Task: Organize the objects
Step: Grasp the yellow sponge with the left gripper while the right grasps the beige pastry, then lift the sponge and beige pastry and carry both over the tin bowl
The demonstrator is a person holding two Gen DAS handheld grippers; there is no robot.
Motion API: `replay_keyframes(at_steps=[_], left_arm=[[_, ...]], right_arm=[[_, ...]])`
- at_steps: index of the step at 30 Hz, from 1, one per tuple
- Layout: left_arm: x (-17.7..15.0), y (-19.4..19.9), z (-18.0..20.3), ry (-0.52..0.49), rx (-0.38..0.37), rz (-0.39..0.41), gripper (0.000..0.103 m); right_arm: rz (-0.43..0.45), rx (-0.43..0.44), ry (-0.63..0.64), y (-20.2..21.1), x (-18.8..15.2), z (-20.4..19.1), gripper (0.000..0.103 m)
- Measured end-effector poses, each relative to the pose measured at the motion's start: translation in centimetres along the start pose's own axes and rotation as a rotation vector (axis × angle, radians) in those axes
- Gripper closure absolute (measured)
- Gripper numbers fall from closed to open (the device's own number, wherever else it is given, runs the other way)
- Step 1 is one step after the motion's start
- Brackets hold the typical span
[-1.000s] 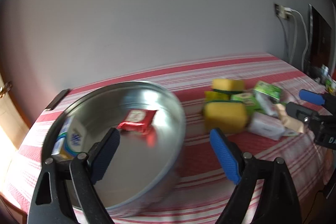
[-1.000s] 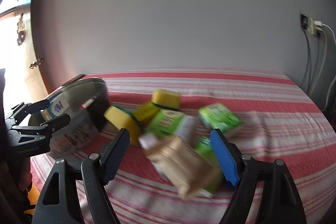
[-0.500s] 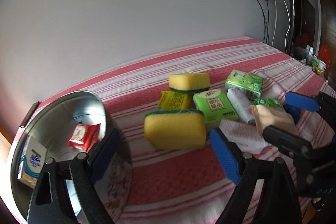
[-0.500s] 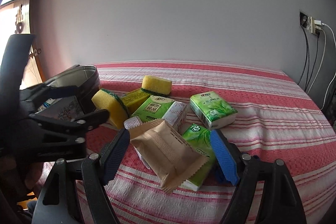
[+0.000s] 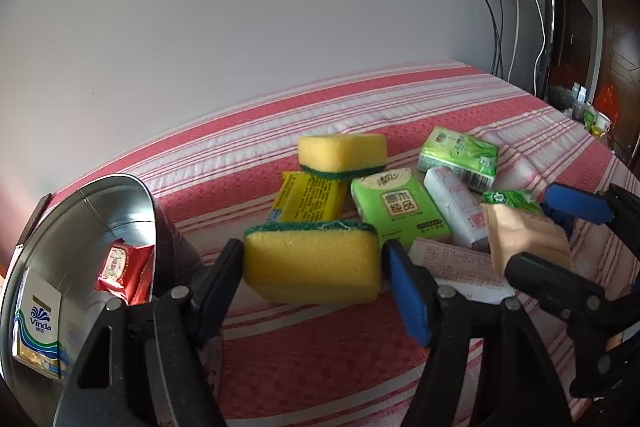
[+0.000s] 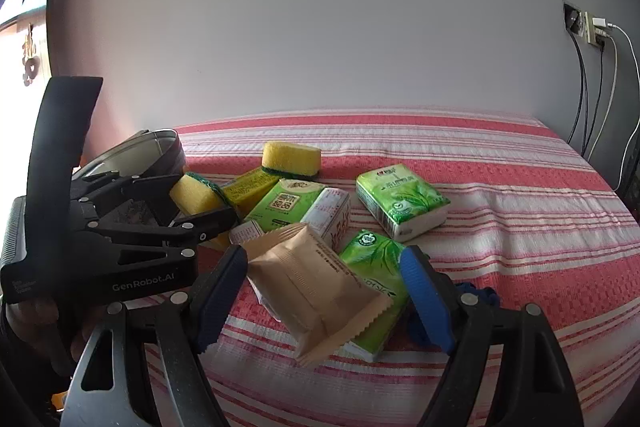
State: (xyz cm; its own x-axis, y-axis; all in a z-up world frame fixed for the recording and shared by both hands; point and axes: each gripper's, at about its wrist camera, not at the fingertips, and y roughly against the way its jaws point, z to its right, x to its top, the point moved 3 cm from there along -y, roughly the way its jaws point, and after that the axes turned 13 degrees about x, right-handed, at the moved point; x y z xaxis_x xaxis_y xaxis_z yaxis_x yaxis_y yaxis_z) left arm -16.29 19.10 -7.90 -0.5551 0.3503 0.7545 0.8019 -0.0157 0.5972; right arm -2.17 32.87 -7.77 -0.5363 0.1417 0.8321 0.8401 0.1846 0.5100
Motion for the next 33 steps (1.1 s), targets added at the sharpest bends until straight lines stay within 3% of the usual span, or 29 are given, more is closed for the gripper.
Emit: replay_keyframes(at_steps=[2,4,10,18,27,33], left_arm=[[0.0,0.2,0.0,-0.003,-0.008,0.012,0.038],[0.0,0.3,0.1,-0.007,-0.010,0.016,0.040],[0.2,0.8,-0.1,0.000,-0.008,0.044,0.041],[0.3,2.0,-0.1,0.003,0.042,0.109,0.041],[0.4,2.3,-1.5,0.066,0.051,0.125,0.041],[0.4,2.6,-1.7,0.081,0.041,0.139,0.041]], right_arm=[[-0.021,-0.004,0.002,-0.4,0.0,0.0,0.023],[-0.035,-0.002,0.003,-0.5,0.0,-0.1,0.036],[-0.037,0.022,0.002,-0.7,0.0,0.0,0.056],[-0.004,0.021,0.010,-0.2,0.0,-0.2,0.057],[0.164,-0.002,0.069,2.4,0.0,-1.2,0.057],[0.213,-0.011,0.091,3.2,0.0,-1.5,0.057]])
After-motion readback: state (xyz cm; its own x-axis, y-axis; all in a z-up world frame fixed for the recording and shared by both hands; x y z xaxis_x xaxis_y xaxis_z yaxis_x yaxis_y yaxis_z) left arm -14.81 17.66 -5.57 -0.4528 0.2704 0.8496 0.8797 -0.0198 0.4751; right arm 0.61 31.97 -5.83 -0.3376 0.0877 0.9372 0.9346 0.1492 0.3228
